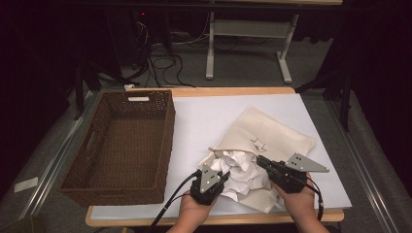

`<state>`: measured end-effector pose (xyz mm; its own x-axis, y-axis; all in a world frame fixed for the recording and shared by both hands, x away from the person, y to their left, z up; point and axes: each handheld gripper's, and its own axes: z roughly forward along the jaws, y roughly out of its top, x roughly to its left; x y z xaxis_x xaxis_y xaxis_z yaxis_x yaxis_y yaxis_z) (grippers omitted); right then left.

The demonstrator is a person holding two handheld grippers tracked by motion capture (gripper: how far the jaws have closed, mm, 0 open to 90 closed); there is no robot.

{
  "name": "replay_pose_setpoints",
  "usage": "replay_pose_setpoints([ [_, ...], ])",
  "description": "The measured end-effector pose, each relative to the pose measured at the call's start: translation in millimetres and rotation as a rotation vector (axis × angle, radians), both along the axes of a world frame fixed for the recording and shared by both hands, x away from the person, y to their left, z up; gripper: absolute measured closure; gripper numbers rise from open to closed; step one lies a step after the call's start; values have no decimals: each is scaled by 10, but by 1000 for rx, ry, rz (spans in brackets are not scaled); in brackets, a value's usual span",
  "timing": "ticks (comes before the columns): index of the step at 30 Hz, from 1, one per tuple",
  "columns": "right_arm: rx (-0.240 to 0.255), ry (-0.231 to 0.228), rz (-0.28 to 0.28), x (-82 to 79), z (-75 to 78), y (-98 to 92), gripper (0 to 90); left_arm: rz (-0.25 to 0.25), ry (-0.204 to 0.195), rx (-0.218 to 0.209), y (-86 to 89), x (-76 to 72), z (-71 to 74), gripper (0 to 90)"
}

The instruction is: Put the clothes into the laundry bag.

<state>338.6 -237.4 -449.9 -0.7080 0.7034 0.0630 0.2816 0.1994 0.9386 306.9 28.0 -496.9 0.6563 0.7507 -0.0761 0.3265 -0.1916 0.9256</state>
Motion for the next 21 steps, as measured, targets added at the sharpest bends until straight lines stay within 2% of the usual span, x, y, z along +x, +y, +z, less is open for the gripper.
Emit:
replay_pose_setpoints([
  [9, 8, 5, 8, -14, 4, 23, 869, 9, -16, -24, 53, -44, 32, 847],
  [15, 6, 1, 32, -21, 11, 82, 869, 47, -44, -43, 175, -65, 114, 847],
  [21, 1, 5, 29, -19, -4, 101, 869, 43, -59, -57, 169, -93, 157, 847],
])
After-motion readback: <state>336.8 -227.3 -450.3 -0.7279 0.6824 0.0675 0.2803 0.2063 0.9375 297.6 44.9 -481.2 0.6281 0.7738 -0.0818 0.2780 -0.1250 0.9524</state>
